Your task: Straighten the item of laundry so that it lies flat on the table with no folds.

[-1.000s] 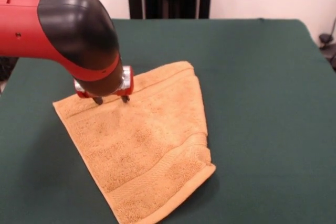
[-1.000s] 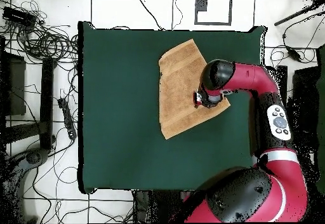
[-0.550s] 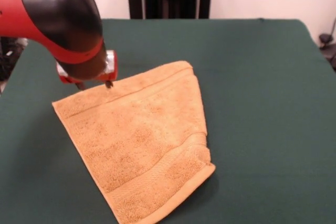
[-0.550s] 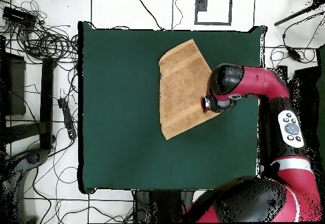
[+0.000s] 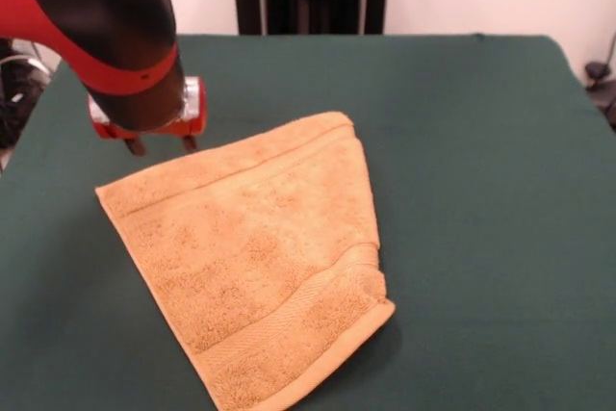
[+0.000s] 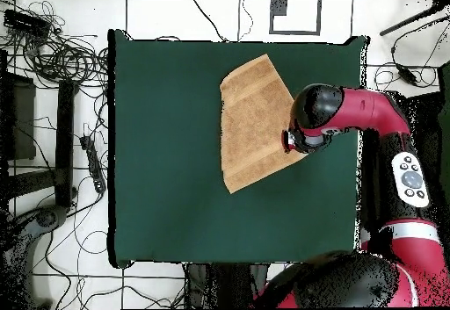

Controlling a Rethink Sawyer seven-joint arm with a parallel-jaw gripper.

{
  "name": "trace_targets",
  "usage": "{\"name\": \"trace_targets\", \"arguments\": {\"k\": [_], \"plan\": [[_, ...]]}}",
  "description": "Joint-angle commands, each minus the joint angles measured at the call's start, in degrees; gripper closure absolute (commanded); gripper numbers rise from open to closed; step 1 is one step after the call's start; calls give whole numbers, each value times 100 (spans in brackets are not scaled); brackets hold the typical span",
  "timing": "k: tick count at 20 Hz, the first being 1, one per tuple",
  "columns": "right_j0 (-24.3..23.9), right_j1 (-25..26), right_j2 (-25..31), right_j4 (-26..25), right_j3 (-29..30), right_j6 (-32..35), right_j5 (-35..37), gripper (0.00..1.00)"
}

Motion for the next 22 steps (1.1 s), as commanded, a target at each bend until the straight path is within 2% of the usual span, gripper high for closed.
{"name": "trace_targets", "arguments": {"k": [1, 7, 12, 16, 19, 22], "plan": [[677, 591, 574, 257, -677, -873, 593, 0], [1018, 1173, 726, 304, -1891, -1086, 1165, 0], [1082, 1434, 771, 384, -2147, -1153, 867, 0], [952, 1547, 689, 448, -1707, -1169, 24, 0], [754, 1662, 596, 460, -1158, -1150, -665, 0], [577, 1738, 494, 491, -747, -1203, -973, 0]]}}
